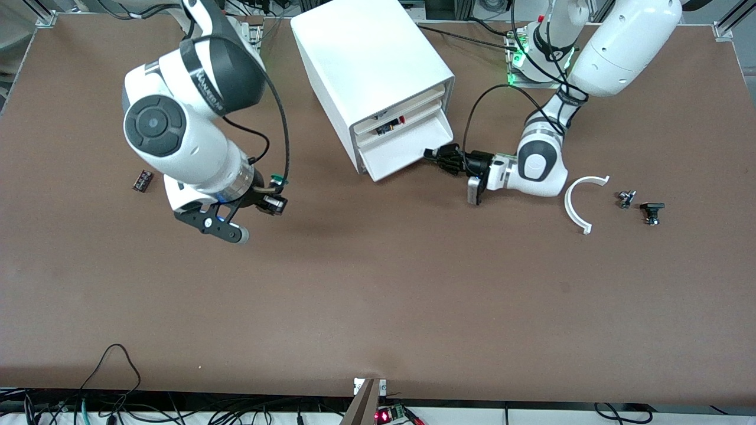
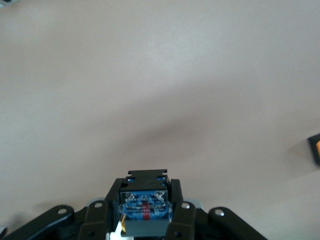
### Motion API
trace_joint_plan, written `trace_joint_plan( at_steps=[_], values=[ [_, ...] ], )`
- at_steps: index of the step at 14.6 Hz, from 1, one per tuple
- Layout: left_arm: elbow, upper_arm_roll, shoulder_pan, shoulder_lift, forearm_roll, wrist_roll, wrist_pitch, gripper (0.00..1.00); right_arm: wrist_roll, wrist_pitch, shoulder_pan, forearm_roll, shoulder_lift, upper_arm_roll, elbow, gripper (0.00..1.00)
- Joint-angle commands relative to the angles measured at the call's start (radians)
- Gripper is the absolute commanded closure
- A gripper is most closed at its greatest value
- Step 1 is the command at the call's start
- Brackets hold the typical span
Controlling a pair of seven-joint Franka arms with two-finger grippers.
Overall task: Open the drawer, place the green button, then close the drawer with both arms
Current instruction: 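Pull the drawer open with the left gripper while the right gripper approaches, then lower the button into the drawer while the left gripper draws back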
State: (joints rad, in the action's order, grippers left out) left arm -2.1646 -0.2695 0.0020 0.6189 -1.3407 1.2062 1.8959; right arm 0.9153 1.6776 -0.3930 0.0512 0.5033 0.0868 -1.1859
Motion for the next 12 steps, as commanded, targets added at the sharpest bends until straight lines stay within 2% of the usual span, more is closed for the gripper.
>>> trace_joint_plan(
  at_steps=[1,4,6,7,8,9,12],
  values=[
    [0.095,0.058,-0.004,0.054,0.089,-0.039,0.008,1.00,0.141,-0.013,-0.036,0.019,0.011,-0.004,0.066,1.00],
    [0.176,0.095,-0.002,0.094,0.153,-0.076,0.008,1.00,0.287,0.055,-0.082,0.019,0.015,-0.004,0.080,1.00],
    [0.190,0.104,-0.004,0.097,0.164,-0.097,0.008,1.00,0.397,0.126,-0.113,0.019,0.021,-0.004,0.080,1.00],
    [0.195,0.104,-0.007,0.097,0.187,-0.091,0.009,0.59,0.449,0.148,-0.133,0.018,0.027,-0.006,0.078,1.00],
    [0.206,0.104,0.002,0.093,0.221,-0.100,0.006,0.03,0.494,0.160,-0.156,0.015,0.038,-0.006,0.078,1.00],
    [0.207,0.104,0.012,0.088,0.232,-0.112,0.000,0.00,0.537,0.174,-0.176,0.013,0.049,-0.006,0.077,1.00],
    [0.215,0.108,0.018,0.039,0.297,-0.244,-0.040,0.00,0.651,0.221,-0.227,0.009,0.086,-0.007,0.077,1.00]
  ],
)
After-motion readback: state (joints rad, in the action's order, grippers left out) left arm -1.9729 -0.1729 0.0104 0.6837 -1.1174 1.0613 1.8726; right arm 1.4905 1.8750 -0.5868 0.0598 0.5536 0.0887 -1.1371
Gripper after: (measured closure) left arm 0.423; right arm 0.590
